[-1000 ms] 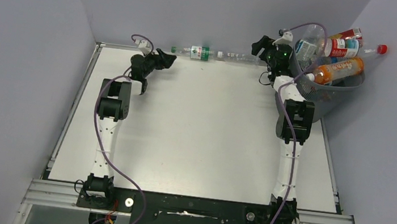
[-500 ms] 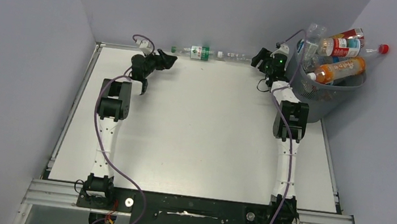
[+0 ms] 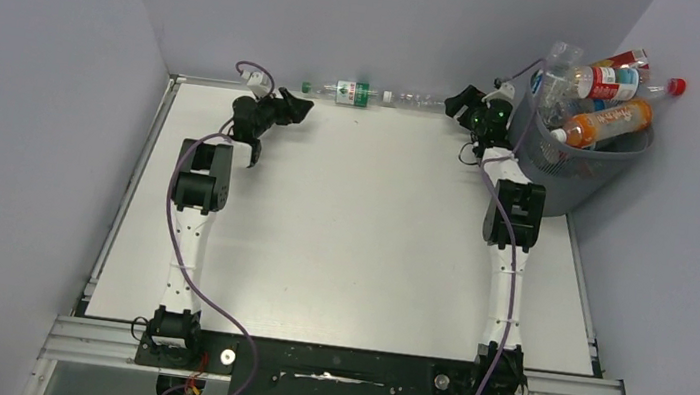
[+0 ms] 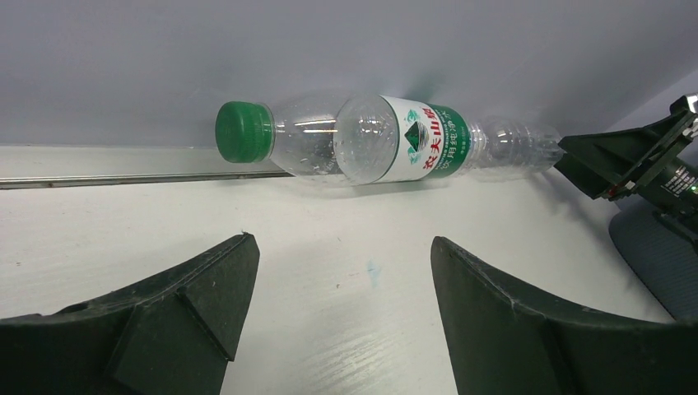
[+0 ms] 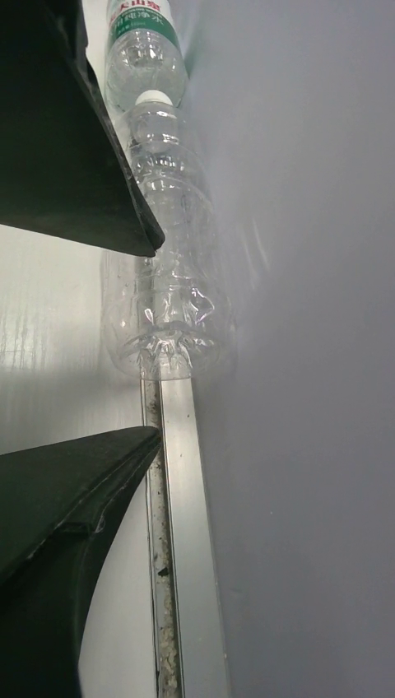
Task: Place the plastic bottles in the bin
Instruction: Pick up the plastic bottle at the center of the board.
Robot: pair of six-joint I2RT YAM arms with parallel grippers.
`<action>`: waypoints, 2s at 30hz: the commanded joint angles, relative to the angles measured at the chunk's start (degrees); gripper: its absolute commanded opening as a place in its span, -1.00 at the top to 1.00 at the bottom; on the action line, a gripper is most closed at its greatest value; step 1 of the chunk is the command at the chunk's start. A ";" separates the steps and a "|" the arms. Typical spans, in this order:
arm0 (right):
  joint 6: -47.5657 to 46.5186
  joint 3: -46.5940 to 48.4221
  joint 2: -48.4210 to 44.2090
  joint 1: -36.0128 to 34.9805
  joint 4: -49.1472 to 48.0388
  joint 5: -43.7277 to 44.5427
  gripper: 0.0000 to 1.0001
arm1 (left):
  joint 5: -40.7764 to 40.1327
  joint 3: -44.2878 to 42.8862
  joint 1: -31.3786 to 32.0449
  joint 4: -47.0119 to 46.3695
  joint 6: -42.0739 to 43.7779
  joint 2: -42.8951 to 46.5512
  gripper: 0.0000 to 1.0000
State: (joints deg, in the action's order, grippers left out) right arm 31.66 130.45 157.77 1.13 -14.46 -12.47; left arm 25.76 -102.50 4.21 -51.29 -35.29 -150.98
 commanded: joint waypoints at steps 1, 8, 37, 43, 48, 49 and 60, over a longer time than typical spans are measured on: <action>2.92 2.17 1.66 1.16 -7.96 -4.87 -0.55 | 0.72 -1.78 0.27 -1.63 1.18 3.59 -0.54; 4.71 1.84 2.26 0.82 -12.41 -10.31 -0.52 | 0.83 -2.46 0.41 -0.86 1.46 3.21 -0.53; -6.16 -31.36 -25.87 -10.62 -17.93 -22.03 -0.37 | 0.87 6.20 1.06 -3.63 0.75 9.57 -0.52; -8.18 -42.42 -35.54 -10.61 -18.13 -23.30 -0.37 | 0.87 9.37 1.48 -5.05 0.51 11.58 -0.52; -10.70 -47.11 -40.24 -11.10 -14.71 -22.16 -0.37 | 0.87 12.62 1.94 -6.27 0.30 13.52 -0.51; -12.12 -46.15 -40.14 -11.02 -12.14 -19.63 -0.38 | 0.87 13.16 2.02 -6.40 0.26 13.93 -0.51; -13.10 -15.49 -19.57 -5.19 0.90 -22.28 -0.69 | 0.87 17.80 3.30 -4.69 1.77 19.32 -0.50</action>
State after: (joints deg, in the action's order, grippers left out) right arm 19.64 109.34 135.17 -6.26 -16.12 -31.92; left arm 26.04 -85.78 6.96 -53.17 -35.11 -138.30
